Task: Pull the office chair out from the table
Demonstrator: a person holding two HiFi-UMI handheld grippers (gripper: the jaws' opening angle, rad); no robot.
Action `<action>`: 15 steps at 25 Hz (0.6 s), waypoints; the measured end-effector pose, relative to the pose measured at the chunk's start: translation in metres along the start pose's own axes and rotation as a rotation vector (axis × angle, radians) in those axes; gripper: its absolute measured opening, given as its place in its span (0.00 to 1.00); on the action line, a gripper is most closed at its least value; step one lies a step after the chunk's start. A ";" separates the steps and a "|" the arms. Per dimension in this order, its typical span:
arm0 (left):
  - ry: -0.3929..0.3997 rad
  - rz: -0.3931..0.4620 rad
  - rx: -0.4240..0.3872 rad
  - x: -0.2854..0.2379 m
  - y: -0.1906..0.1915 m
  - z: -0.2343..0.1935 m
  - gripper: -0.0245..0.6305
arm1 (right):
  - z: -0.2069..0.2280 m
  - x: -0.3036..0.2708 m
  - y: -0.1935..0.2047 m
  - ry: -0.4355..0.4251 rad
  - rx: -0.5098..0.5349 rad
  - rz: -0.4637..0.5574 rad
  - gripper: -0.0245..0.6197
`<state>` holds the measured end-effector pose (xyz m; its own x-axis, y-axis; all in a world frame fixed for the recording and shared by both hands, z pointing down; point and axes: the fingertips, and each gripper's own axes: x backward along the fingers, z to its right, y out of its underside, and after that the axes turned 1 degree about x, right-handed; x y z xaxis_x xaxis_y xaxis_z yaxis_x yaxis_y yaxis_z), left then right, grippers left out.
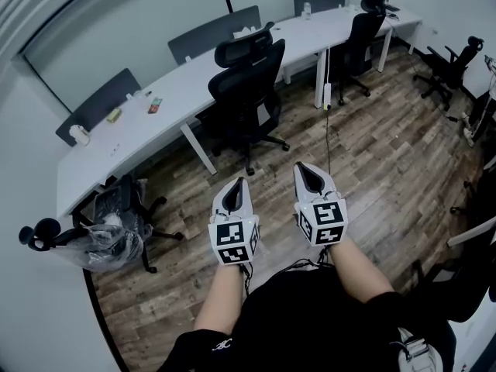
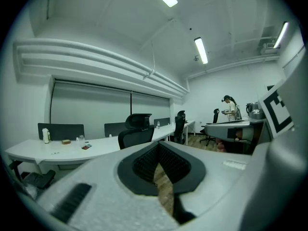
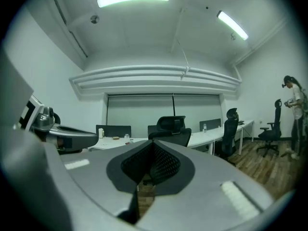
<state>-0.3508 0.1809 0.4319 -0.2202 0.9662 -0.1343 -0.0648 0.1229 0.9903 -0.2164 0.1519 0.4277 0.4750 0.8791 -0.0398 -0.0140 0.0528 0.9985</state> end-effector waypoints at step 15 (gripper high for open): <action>-0.064 -0.010 -0.005 -0.110 -0.016 0.090 0.05 | 0.124 -0.031 -0.004 -0.125 0.127 -0.020 0.05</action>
<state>-0.2375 0.0927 0.4343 -0.1569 0.9774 -0.1415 -0.0720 0.1316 0.9887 -0.1220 0.0660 0.4297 0.5795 0.8126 -0.0629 0.1041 0.0028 0.9946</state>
